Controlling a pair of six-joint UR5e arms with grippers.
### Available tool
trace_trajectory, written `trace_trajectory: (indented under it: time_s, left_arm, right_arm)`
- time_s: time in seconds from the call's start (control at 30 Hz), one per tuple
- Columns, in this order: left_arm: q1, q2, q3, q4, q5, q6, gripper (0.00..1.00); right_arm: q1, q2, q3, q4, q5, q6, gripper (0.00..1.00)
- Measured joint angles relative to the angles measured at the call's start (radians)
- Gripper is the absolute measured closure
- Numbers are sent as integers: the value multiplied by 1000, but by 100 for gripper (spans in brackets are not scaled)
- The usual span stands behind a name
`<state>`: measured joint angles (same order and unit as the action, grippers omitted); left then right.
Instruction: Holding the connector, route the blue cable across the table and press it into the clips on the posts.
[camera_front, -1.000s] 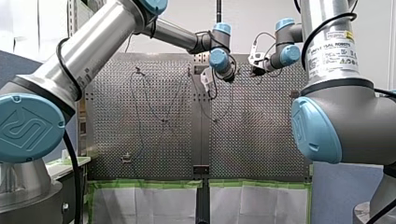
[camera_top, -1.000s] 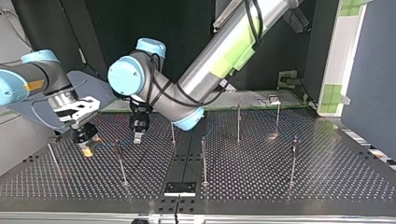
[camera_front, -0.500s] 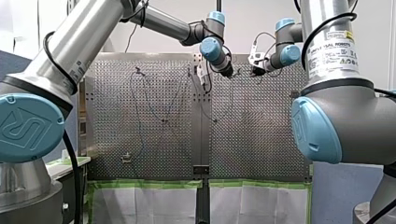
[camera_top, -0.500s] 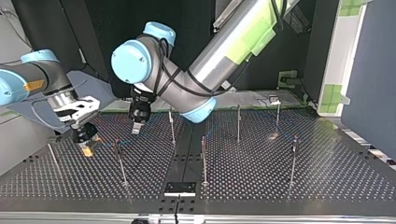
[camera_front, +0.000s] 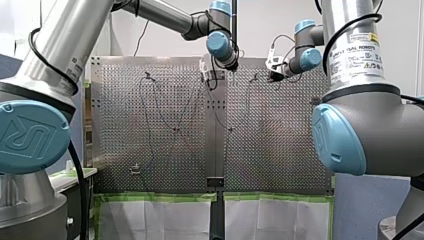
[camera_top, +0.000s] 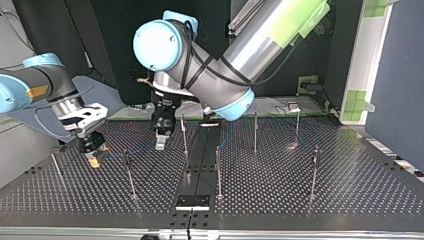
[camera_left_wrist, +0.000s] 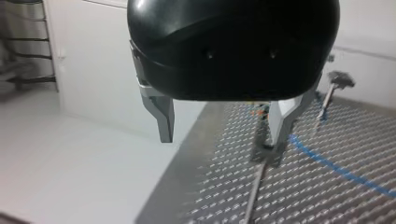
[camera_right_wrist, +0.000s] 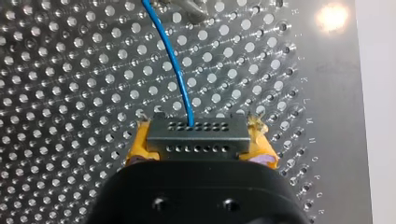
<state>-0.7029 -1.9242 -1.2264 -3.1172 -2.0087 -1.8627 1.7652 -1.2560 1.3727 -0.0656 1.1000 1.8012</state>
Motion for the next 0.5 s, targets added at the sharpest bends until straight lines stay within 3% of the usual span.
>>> trace_trajectory:
  time_s: [0.5]
  left_arm:
    - [18, 134, -135, 135, -135, -12, 0]
  right_arm:
    - [10, 0, 1, 1, 0, -3, 100]
